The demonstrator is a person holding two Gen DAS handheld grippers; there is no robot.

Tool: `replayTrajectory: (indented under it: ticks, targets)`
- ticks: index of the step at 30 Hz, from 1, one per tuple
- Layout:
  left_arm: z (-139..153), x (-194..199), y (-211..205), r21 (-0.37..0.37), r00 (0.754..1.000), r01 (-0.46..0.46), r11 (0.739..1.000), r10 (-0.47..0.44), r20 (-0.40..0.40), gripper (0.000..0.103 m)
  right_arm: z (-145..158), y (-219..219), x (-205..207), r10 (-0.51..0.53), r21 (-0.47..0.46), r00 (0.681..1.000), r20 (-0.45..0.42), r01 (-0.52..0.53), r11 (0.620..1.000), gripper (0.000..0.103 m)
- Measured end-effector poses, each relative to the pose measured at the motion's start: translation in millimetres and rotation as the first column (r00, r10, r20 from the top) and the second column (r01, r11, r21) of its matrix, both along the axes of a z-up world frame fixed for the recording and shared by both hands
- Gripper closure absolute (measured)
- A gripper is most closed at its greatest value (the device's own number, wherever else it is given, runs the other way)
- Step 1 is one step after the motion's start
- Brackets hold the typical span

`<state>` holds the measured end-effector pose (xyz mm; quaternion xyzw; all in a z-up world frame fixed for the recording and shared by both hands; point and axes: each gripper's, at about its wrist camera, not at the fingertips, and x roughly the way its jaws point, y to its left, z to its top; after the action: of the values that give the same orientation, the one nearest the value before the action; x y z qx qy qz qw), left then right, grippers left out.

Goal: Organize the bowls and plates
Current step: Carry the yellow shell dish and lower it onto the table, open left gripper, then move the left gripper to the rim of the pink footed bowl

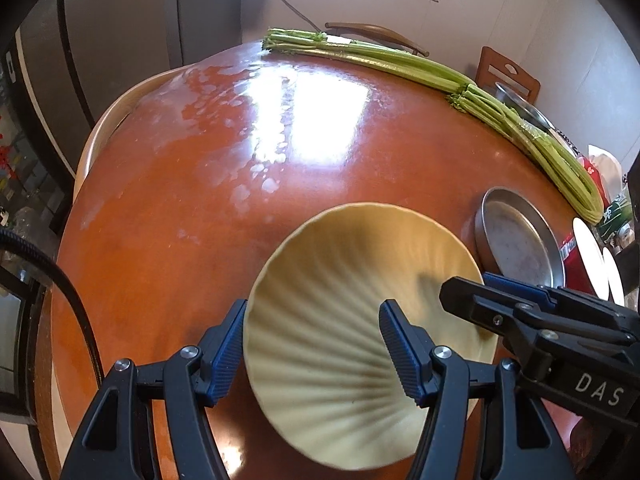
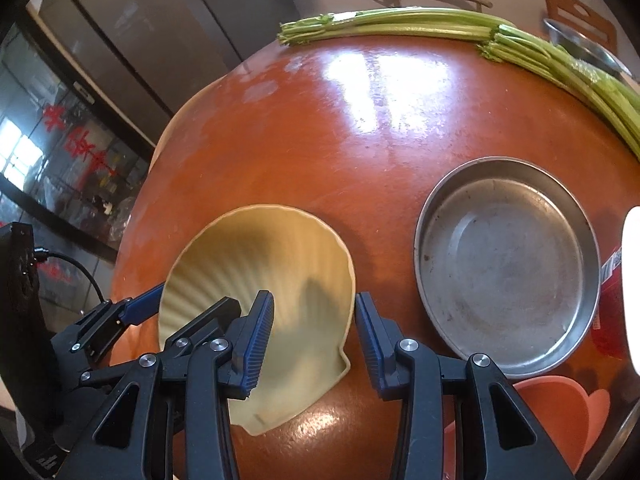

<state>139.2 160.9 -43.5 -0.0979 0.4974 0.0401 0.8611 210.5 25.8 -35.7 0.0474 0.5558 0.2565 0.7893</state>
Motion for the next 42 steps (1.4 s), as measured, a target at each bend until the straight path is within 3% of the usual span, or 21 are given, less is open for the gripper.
replayTrajectory:
  ticks: [10, 15, 25, 42]
  targets:
    - [-5, 20, -6, 0.018, 0.999, 0.034, 0.999, -0.034, 0.005, 0.037, 2, -16, 2, -0.053, 0.021, 0.998, -0.015, 0.053, 0.998, 0.059]
    - [1, 17, 4, -0.025, 0.999, 0.007, 1.0, -0.006, 0.035, 0.037, 4, -18, -1, -0.044, 0.014, 0.999, -0.016, 0.044, 0.999, 0.059]
    - [32, -17, 21, 0.022, 0.992, -0.07, 0.997, 0.067, 0.109, 0.037, 39, -28, -31, -0.023, 0.031, 0.988, 0.15, 0.019, 0.999, 0.058]
    - [60, -54, -55, 0.049, 0.986, 0.046, 0.998, -0.054, 0.156, 0.037, 74, -107, -68, -0.107, 0.03, 0.958, 0.265, 0.103, 0.994, 0.05]
